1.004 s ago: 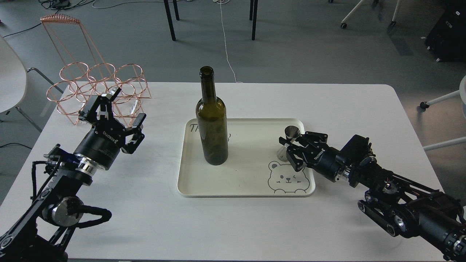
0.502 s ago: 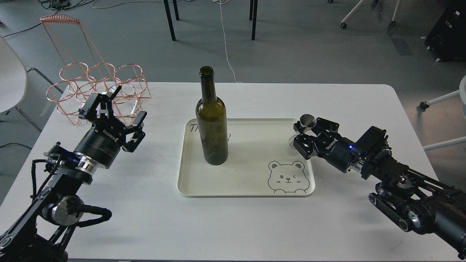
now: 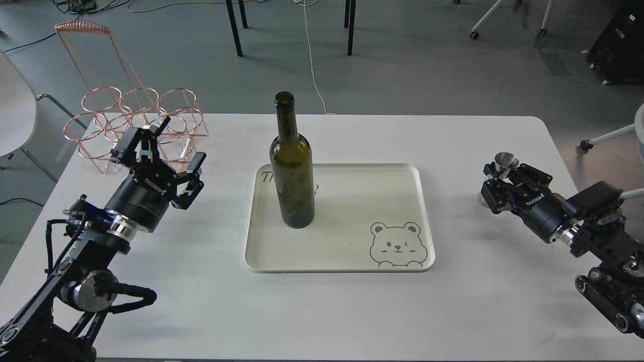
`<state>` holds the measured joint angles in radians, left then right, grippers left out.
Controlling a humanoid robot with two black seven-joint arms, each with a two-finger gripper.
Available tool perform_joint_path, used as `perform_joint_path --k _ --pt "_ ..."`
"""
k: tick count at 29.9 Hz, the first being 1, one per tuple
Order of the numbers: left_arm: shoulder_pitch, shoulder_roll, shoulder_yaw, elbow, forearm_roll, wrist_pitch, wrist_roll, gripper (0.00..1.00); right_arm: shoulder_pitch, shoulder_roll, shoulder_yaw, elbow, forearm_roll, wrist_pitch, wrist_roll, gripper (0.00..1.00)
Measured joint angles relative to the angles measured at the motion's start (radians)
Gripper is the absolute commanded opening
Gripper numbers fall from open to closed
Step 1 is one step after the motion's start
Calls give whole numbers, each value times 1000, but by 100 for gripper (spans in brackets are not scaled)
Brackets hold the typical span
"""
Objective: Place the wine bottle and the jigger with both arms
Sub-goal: 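Lift the jigger with the right gripper and carry it off the tray, then lower the jigger onto the table beside the tray and open the right gripper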
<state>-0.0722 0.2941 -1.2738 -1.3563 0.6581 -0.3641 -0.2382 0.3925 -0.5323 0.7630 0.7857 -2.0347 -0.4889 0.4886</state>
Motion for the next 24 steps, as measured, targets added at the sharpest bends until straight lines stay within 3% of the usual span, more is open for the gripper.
perform_joint_path --k 24 --pt "5 -1 4 -18 0 -3 0 98 -6 13 -14 -88 11 0 0 19"
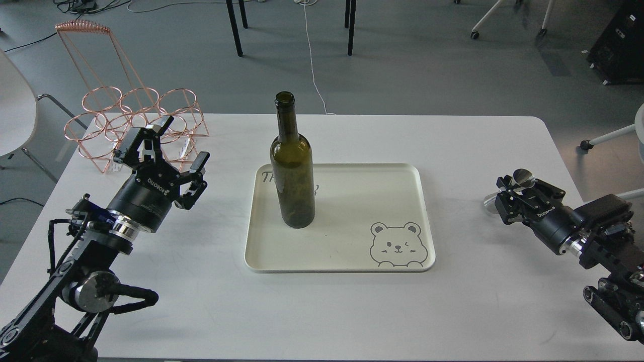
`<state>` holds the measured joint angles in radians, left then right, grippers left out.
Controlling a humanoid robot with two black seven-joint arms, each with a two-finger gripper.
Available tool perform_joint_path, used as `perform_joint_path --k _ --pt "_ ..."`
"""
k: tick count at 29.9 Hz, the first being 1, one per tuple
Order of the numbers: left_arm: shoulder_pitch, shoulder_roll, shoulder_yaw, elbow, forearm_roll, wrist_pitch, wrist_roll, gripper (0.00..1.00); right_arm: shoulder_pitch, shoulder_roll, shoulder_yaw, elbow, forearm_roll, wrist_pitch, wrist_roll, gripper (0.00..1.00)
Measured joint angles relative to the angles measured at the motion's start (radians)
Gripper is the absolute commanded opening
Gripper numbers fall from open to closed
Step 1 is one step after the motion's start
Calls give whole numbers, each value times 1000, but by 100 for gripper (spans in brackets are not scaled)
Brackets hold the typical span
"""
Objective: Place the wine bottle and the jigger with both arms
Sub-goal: 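Lower the jigger onto the table beside the tray and open the right gripper, then raise the right gripper away from the jigger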
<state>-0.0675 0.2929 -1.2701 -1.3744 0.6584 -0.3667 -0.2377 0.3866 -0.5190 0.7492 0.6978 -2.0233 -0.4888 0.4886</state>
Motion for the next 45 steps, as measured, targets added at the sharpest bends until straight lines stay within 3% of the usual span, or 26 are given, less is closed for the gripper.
perform_joint_path --k 8,10,15,18,23,25,34,40,45 --pt "0 -2 0 -3 0 0 0 98 -13 9 -1 -7 0 0 0 24" --pt "0 0 0 -10 0 0 0 98 -15 12 -1 -9 0 0 0 37" --pt "1 1 0 -15 0 0 1 98 -15 14 -1 -9 0 0 0 53" --pt "1 -2 1 -15 0 1 2 98 -15 14 -1 -9 0 0 0 57" --pt "2 -3 1 -15 0 2 2 98 -17 14 -1 -8 0 0 0 83" --pt "2 -3 1 -15 0 3 2 98 -20 12 -1 -3 0 0 0 89" --pt "2 0 2 -15 0 1 2 98 -96 -86 -1 93 7 0 0 94" --pt "2 4 2 -15 0 0 2 98 -216 -246 0 316 115 7 0 95" --pt "2 4 2 -15 0 -2 2 98 -292 -407 -1 610 398 137 0 95"
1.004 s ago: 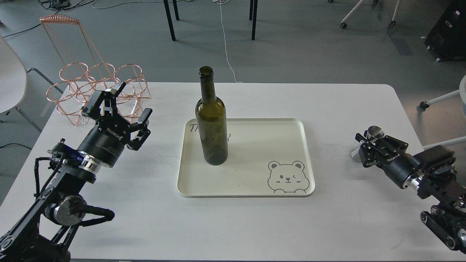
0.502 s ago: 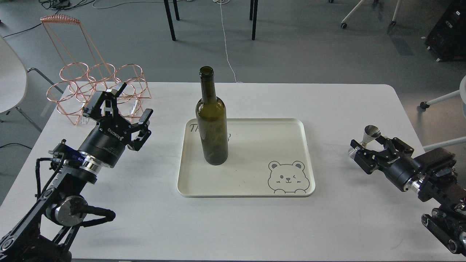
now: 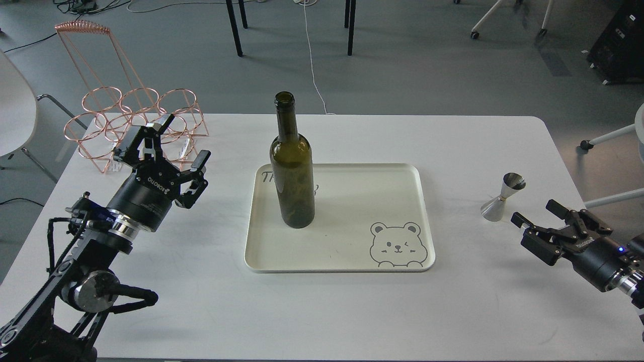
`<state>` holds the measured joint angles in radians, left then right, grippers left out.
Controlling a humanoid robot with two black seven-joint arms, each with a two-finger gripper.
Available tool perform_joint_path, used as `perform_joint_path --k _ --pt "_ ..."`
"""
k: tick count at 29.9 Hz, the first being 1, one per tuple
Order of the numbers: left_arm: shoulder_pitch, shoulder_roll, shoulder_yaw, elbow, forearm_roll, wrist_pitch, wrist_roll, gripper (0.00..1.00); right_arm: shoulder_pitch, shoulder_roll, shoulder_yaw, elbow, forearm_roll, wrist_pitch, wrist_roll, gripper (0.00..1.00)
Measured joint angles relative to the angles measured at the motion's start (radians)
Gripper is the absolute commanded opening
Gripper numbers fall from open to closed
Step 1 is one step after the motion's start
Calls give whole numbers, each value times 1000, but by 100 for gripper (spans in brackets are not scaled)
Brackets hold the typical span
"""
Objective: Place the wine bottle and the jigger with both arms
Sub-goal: 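Raise the right gripper away from the jigger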
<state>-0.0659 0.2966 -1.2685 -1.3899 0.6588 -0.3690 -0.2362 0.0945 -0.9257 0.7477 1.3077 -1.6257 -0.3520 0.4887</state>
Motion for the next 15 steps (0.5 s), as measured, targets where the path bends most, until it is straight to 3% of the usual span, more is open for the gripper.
perform_joint_path --k 4,10,15 --pt "-1 7 1 0 12 -5 -1 98 10 -86 11 192 380 126 0 95" --pt "-4 14 1 0 41 -9 -27 98 217 -57 4 210 910 253 0 95" --pt "-5 43 4 0 72 0 -180 98 350 130 -4 122 1190 285 0 97"
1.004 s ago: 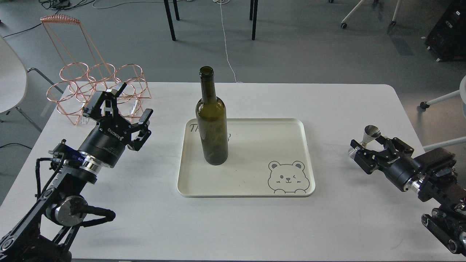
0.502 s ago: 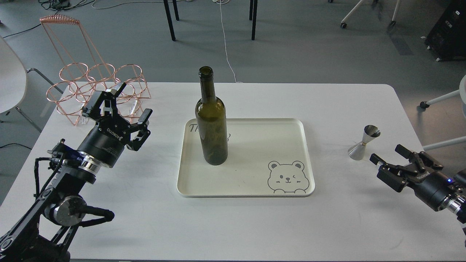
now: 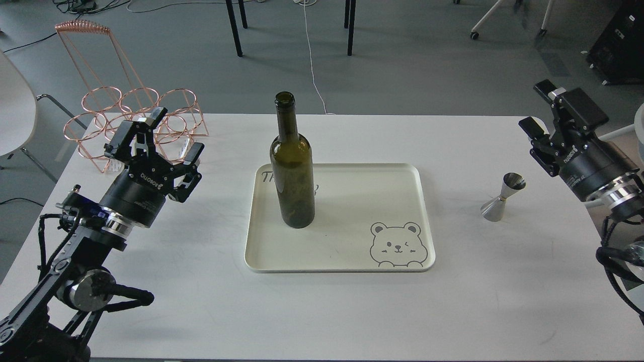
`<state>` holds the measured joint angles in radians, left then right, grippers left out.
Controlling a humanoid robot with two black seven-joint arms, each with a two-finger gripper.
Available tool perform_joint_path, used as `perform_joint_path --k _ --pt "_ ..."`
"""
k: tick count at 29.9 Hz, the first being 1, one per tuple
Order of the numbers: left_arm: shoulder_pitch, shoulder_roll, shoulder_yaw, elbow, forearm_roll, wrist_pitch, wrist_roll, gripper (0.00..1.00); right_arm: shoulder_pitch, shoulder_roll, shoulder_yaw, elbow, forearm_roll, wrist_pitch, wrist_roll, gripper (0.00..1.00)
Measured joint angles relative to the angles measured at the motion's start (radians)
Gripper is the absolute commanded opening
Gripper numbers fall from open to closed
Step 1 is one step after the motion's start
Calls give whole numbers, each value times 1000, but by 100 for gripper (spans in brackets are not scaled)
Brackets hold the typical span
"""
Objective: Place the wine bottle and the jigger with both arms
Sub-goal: 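Raise the right gripper away from the jigger, then reach the left gripper toward the neck of the green wine bottle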
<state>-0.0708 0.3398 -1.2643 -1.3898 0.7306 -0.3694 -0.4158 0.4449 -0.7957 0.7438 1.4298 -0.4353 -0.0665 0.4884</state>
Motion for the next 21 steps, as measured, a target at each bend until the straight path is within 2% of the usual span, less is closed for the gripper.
perform_joint_path --k 2,4,7,10,14,21 --pt "0 20 2 0 32 3 -47 98 30 62 0 -53 52 47 0 97" --pt "3 38 3 0 56 5 -65 98 42 129 1 -105 84 137 0 97" --pt "5 70 4 -11 87 7 -72 98 44 242 1 -197 106 273 0 98" --pt "5 115 4 -45 159 13 -73 98 39 319 1 -303 109 347 0 98" --pt "3 148 4 -90 348 22 -73 98 29 382 -1 -388 107 377 0 98" --pt "-30 235 4 -188 833 43 -73 98 18 390 -1 -399 99 381 0 98"
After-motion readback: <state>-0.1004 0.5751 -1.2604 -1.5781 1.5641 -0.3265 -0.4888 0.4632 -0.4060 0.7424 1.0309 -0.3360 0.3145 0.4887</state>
